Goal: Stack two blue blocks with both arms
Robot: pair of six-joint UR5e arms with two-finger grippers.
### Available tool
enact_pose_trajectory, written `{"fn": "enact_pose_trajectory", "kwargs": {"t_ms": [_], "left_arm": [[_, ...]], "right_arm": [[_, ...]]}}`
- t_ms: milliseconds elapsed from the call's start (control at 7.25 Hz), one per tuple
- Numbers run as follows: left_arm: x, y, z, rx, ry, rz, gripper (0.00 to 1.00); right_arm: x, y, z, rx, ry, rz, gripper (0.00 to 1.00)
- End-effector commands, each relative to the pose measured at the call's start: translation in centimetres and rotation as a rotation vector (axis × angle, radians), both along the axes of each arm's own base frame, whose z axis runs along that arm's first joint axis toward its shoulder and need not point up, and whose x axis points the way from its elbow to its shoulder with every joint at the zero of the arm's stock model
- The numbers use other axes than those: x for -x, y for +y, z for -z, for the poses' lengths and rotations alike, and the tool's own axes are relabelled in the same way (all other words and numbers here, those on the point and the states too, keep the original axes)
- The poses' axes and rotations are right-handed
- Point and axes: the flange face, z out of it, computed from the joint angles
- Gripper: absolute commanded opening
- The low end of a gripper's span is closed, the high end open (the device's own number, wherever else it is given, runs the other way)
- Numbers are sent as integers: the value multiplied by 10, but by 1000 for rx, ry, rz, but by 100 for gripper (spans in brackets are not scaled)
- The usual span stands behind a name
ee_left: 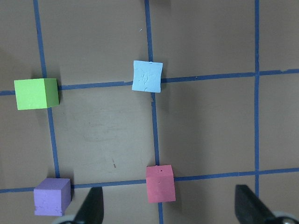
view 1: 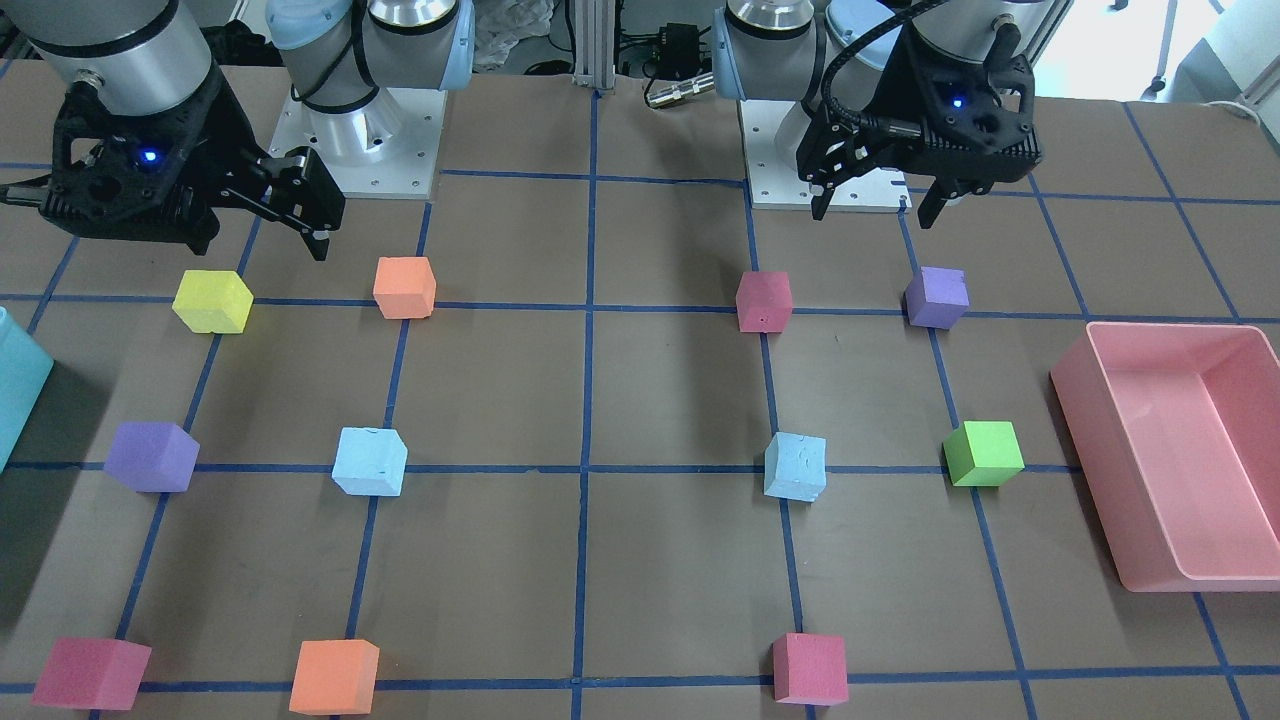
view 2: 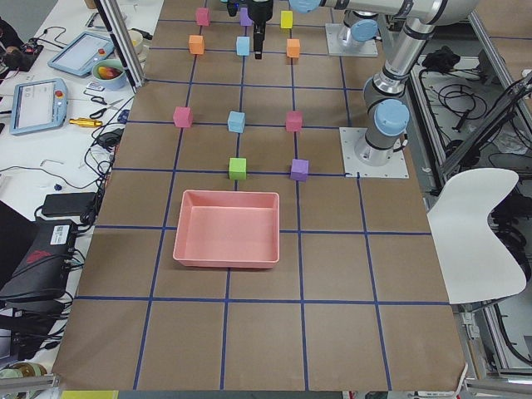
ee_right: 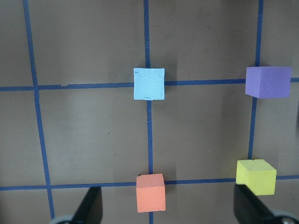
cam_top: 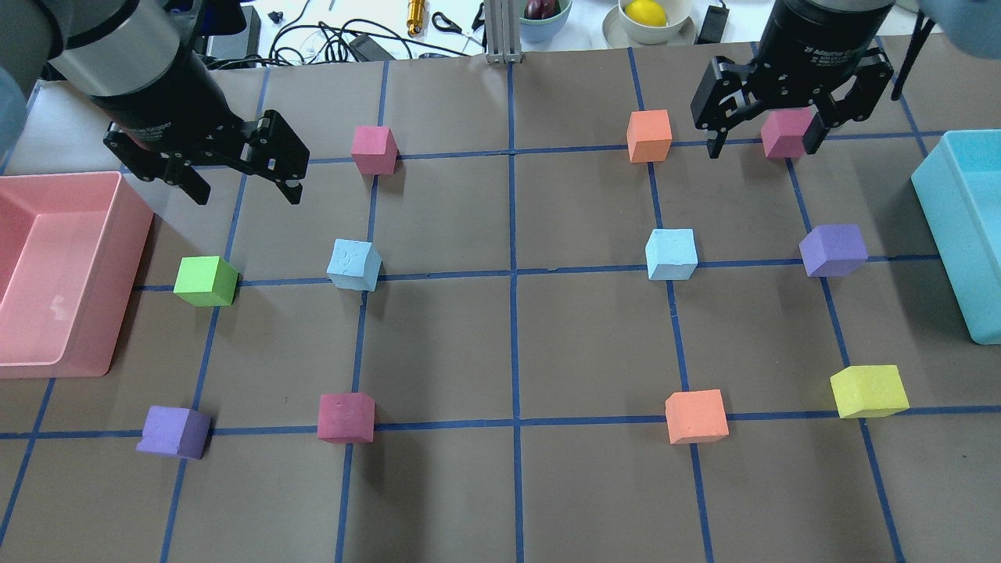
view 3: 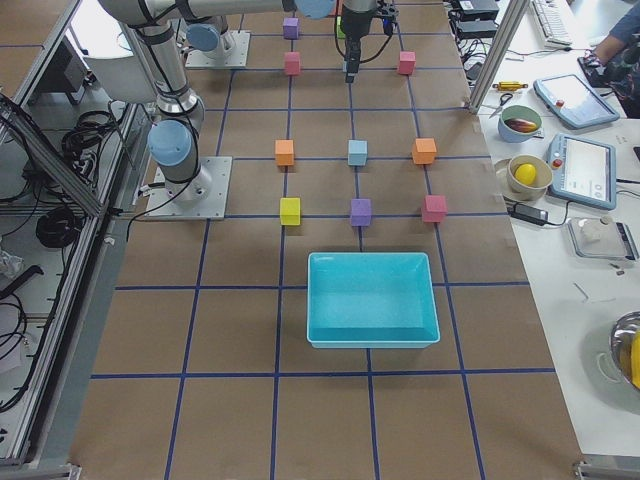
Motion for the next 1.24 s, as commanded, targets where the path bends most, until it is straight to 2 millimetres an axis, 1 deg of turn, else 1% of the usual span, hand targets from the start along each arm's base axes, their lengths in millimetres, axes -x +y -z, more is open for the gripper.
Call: {"fn": "enact_pose_trajectory", "kwargs": {"t_ms": [0,138,276,414,552,690,828,966,1103], "left_arm": [[-1,6,6,-14,-2,5,100],[-1,7,14,-27,-2,5,100],[0,1,27,-51,-1,7,100],[1,-7,41,-74,4,7,100],[1,-27,59,-45,4,10,100],[1,-49,95,-39,4,10,100],[1,-64,132,-19,4,13,100],[1,-72,176,-26,2,25,100],[0,-77,209,7,-1,44,100]], "right_arm": [[0,-2,5,-11,-1,-2,100],[0,-3,7,-18,1,-2,100],[1,-3,14,-36,15,12,100],[2,-3,38,-76,16,7,100],[1,0,61,-116,4,11,100],[2,-11,94,-112,7,2,100],[2,-29,128,-63,10,12,100],[2,-37,167,-67,11,17,100],[2,-42,204,-82,3,18,100]]}}
